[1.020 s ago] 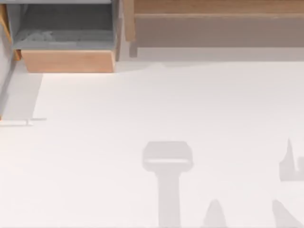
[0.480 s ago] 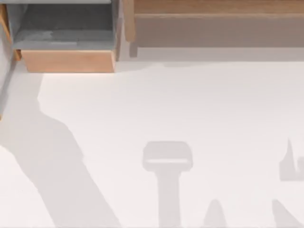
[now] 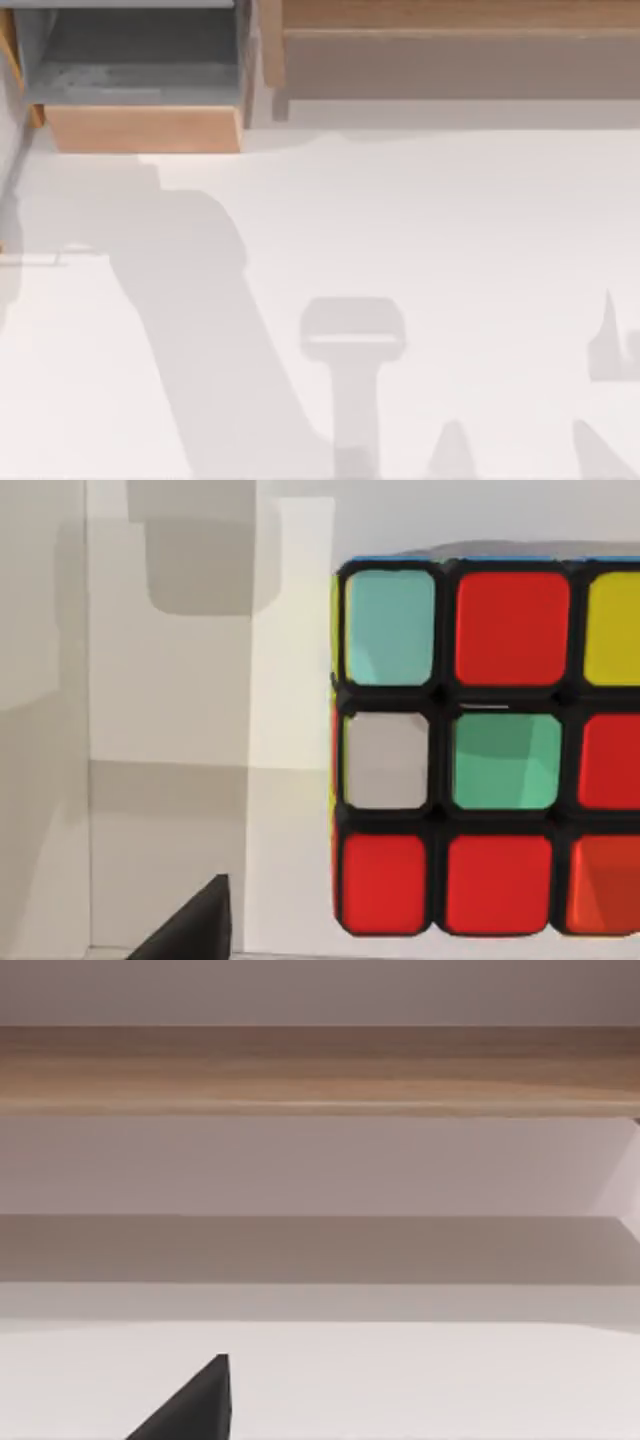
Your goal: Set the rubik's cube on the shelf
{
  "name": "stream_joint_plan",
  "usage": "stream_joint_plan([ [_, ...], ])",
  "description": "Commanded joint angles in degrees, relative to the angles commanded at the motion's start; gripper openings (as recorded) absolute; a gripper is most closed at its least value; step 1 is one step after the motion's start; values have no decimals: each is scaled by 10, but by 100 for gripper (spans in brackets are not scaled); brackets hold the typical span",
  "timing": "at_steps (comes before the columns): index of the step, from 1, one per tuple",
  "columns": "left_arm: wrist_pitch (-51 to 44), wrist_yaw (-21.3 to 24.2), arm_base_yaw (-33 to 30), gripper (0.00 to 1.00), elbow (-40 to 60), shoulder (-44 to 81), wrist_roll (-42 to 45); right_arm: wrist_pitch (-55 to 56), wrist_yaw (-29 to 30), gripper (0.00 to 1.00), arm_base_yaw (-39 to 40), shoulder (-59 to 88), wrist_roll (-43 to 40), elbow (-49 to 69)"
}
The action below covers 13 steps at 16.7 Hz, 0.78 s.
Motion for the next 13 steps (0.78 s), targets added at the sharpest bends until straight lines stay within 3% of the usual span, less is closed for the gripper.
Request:
stream_joint_plan([
  [6,2,1,2,100,-2,0,0,0,0,100,0,0,0,0],
  [13,79,-1,-3,100,-47,35,-4,0,0,100,0,0,0,0],
])
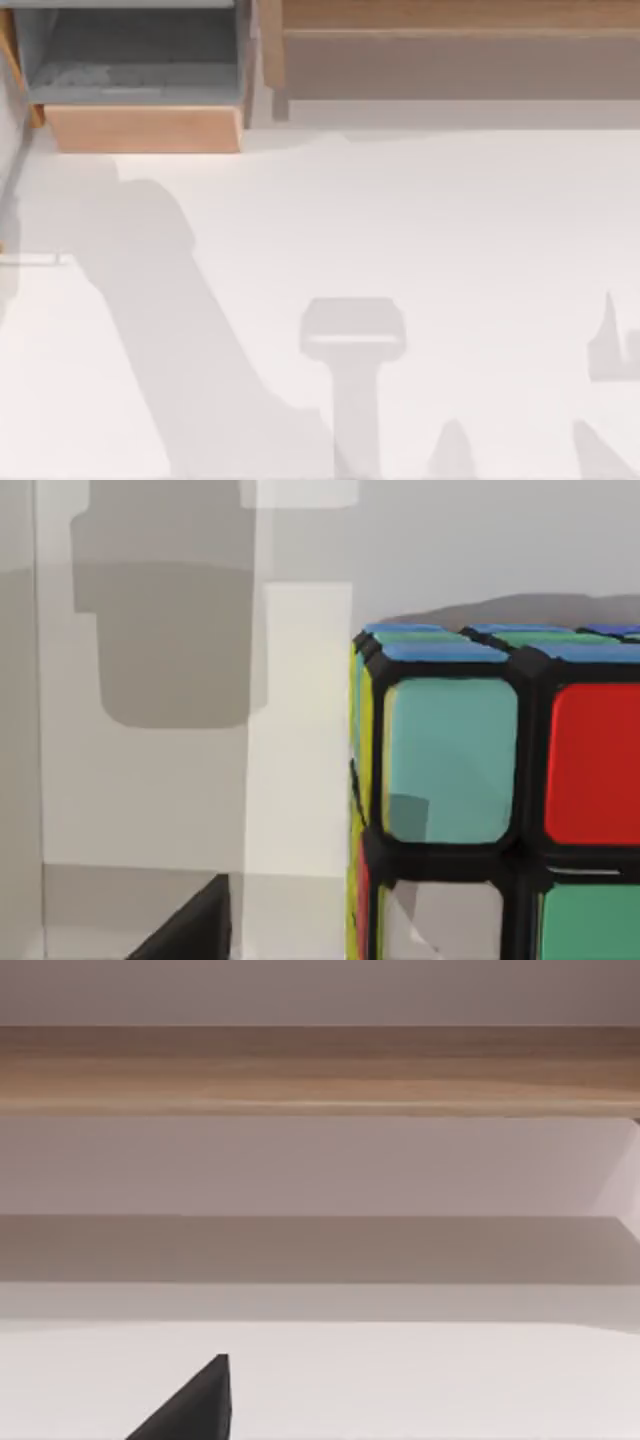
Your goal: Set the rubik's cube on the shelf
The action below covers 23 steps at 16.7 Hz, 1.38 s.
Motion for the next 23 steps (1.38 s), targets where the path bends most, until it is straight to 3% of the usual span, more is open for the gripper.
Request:
stream_joint_plan([
  [6,13,0,-5,100,3,14,-3,0,0,100,0,0,0,0],
  [19,13,0,-5,2,3,14,-3,0,0,100,0,0,0,0],
  [23,13,0,-5,0,3,14,-3,0,0,100,0,0,0,0],
])
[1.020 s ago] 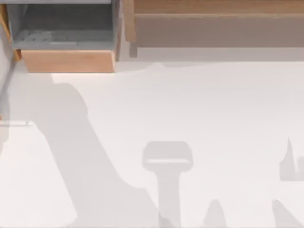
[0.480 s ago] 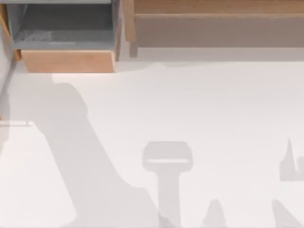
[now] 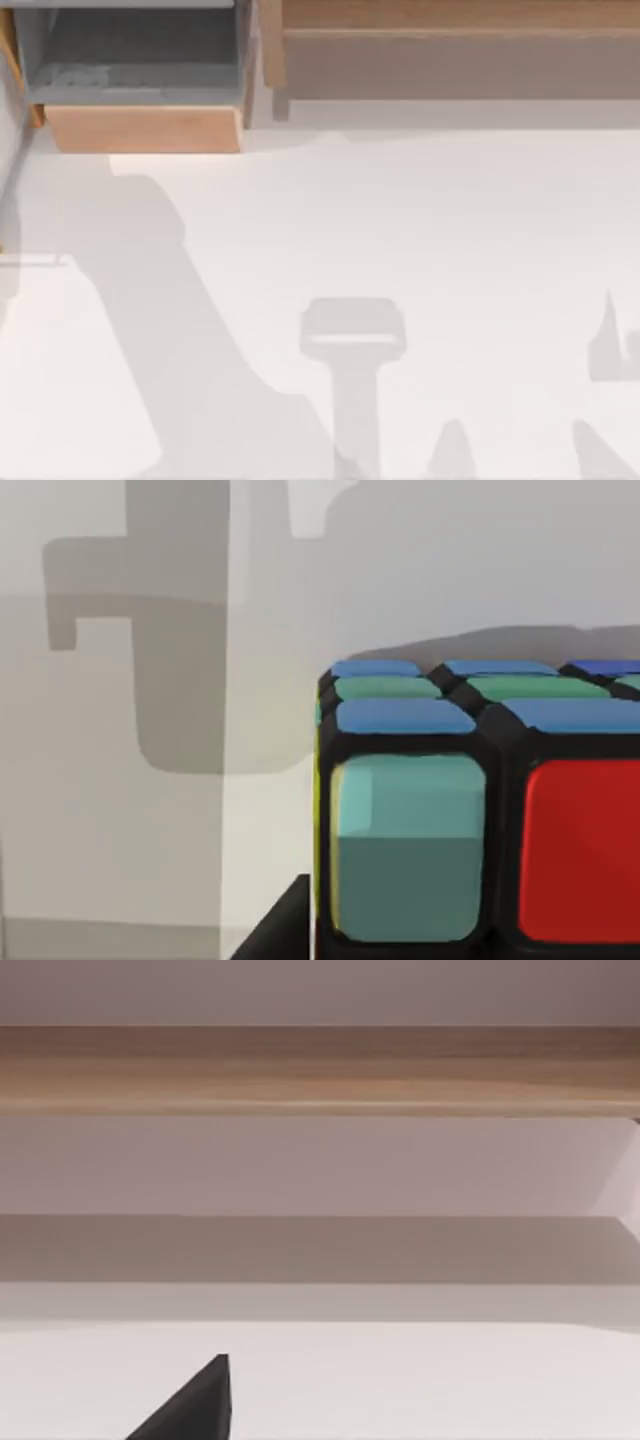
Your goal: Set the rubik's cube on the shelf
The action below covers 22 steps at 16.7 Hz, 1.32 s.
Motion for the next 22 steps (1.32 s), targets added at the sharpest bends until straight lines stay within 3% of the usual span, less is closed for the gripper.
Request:
stream_joint_plan([
  [6,-2,0,2,0,0,-1,1,0,0,100,0,0,0,0],
  [13,-89,41,4,0,47,-32,1,0,0,100,0,0,0,0],
  [18,-83,2,2,0,95,12,1,0,0,100,0,0,0,0],
  [22,-82,1,3,0,95,14,2,0,0,100,0,0,0,0],
])
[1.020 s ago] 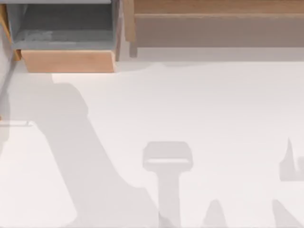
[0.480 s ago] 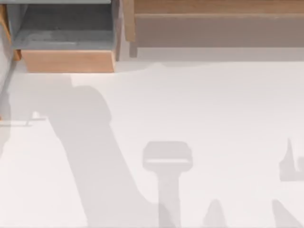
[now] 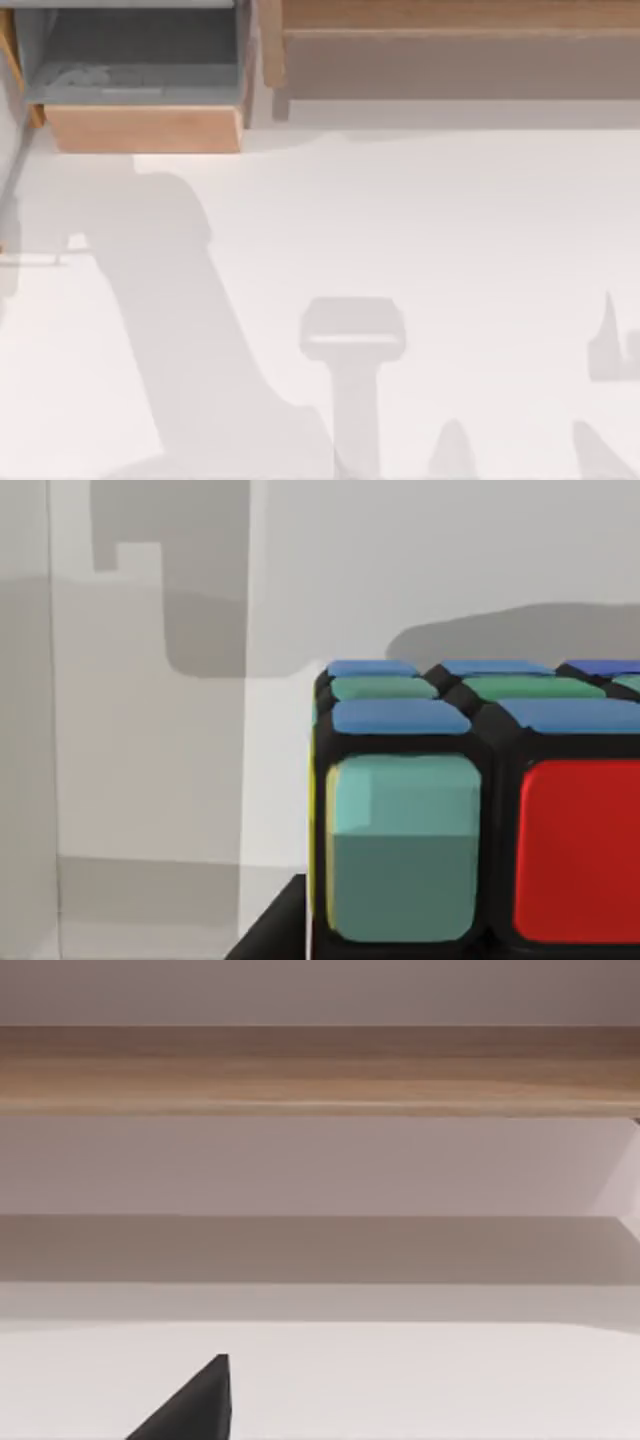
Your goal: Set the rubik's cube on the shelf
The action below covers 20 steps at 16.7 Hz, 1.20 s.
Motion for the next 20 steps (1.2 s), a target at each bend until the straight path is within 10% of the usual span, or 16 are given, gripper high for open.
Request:
stream_joint_plan([
  [9,40,-79,-77,0,-146,-180,-14,0,0,100,0,0,0,0],
  [20,475,-279,-468,0,-379,-489,-40,0,0,100,0,0,0,0],
])
